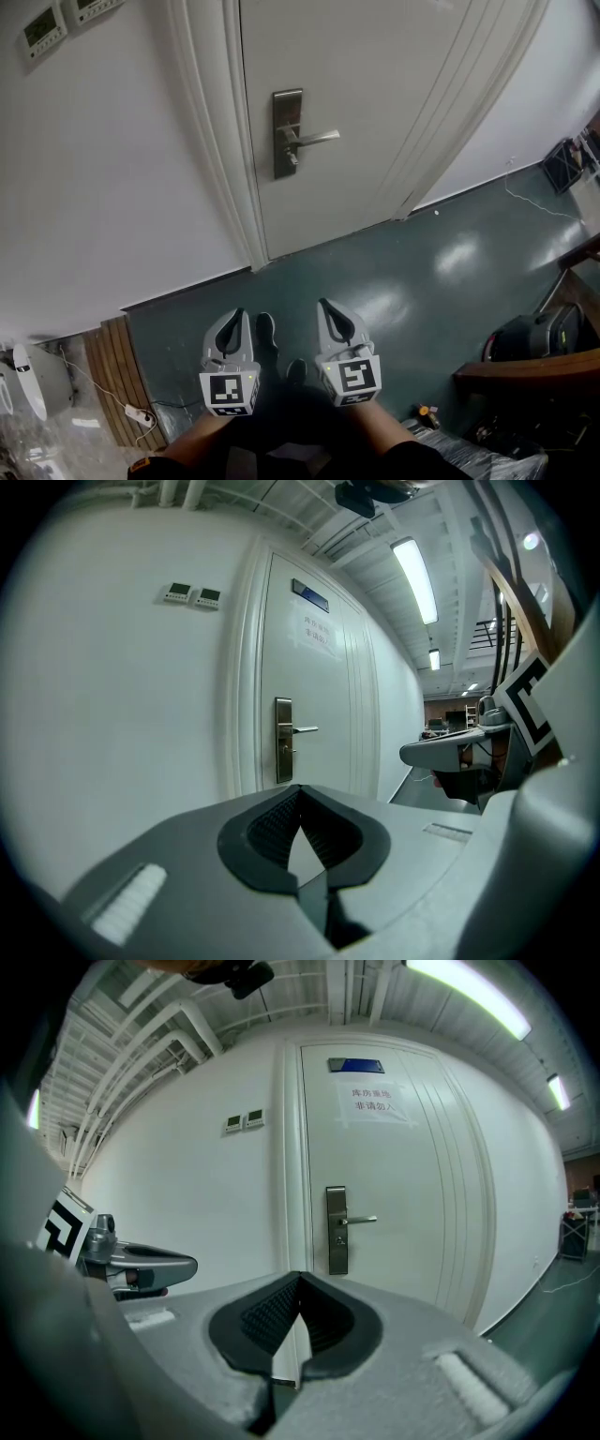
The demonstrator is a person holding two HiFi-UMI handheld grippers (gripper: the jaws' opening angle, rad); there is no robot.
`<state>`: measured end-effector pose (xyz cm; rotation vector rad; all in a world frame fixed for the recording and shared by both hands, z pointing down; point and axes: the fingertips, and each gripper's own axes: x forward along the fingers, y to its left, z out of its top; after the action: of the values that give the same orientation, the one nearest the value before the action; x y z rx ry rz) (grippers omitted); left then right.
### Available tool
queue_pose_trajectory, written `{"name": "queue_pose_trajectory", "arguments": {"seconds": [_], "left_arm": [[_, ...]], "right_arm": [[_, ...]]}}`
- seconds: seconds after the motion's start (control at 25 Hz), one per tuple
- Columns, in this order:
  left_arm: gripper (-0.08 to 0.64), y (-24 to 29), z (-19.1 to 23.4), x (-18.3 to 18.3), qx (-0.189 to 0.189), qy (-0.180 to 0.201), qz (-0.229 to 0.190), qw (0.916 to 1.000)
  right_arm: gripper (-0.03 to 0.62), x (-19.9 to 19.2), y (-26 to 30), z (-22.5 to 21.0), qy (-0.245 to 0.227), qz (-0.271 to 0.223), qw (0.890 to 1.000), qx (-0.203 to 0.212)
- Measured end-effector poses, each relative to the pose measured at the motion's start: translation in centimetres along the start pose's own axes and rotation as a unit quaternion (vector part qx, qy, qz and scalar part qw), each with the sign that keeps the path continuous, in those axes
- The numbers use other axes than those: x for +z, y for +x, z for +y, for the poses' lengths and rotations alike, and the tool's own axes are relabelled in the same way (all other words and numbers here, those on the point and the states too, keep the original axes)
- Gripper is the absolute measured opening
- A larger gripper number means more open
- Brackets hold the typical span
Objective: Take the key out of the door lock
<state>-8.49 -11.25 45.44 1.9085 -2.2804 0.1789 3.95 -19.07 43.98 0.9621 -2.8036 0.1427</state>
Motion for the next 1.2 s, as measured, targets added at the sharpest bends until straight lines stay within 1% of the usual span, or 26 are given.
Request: {"name": "queue_pose_trajectory", "arguments": {"seconds": [0.2, 0.44, 0.76, 1.04, 1.2], "left_arm": [[0.015, 3.8, 0.9, 0.3, -0.017, -0.004, 0.001, 0.9999], [0.015, 10.4, 2.9, 1.4, -0.045, 0.015, -0.002, 0.9989], [0.015, 18.8, 5.8, 4.1, -0.084, 0.025, -0.017, 0.996], [0.015, 22.8, 7.4, 5.5, -0.113, 0.031, -0.025, 0.9928], [0.015, 23.9, 8.3, 5.8, -0.112, 0.03, -0.025, 0.9929]], "right_arm": [[-0.008, 0.3, 2.8, -1.3, 0.003, 0.002, 1.0, -0.011], [-0.008, 1.5, 8.1, -4.0, 0.01, 0.009, 0.999, -0.034], [-0.008, 4.3, 15.5, -6.7, 0.019, 0.006, 0.998, -0.063], [-0.008, 5.4, 19.3, -8.2, 0.039, 0.004, 0.995, -0.087], [-0.008, 5.6, 21.1, -8.2, 0.064, 0.007, 0.995, -0.078]]}}
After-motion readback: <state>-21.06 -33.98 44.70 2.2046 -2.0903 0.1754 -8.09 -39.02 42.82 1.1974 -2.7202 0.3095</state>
